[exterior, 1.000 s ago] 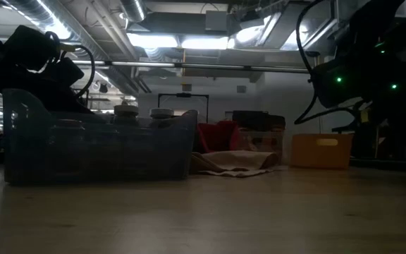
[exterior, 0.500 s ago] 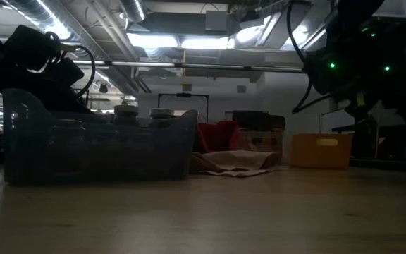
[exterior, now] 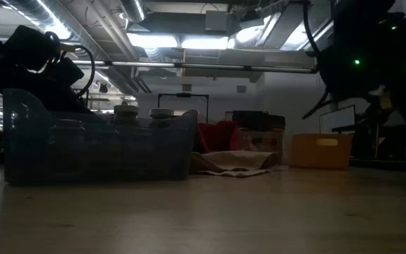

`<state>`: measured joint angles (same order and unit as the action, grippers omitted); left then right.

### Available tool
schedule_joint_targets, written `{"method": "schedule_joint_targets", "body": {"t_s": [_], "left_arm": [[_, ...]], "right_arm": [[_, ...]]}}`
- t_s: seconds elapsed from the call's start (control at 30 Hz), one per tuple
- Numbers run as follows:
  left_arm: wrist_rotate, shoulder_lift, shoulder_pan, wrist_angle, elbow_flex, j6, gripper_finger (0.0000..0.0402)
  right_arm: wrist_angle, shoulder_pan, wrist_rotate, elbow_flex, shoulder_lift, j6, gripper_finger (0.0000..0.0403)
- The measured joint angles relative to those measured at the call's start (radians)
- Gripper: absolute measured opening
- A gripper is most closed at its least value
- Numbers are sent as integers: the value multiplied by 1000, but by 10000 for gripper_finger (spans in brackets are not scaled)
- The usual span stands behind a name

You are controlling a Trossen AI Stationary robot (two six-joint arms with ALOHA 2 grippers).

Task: Sort spices by type
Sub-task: Put the brown seasoning bottle into the black bin

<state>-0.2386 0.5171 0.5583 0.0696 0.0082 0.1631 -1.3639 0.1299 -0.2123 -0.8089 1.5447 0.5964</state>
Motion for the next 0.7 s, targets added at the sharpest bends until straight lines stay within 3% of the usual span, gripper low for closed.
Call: {"method": "schedule_joint_targets", "body": {"t_s": [0.43, 0.7], "left_arm": [[1, 0, 0, 1, 0, -24, 127], [0, 0, 0, 1, 0, -24, 127]], "right_arm": [[-1, 21, 71, 0, 108, 1, 303], [-1, 21, 20, 0, 116, 1, 303]]}}
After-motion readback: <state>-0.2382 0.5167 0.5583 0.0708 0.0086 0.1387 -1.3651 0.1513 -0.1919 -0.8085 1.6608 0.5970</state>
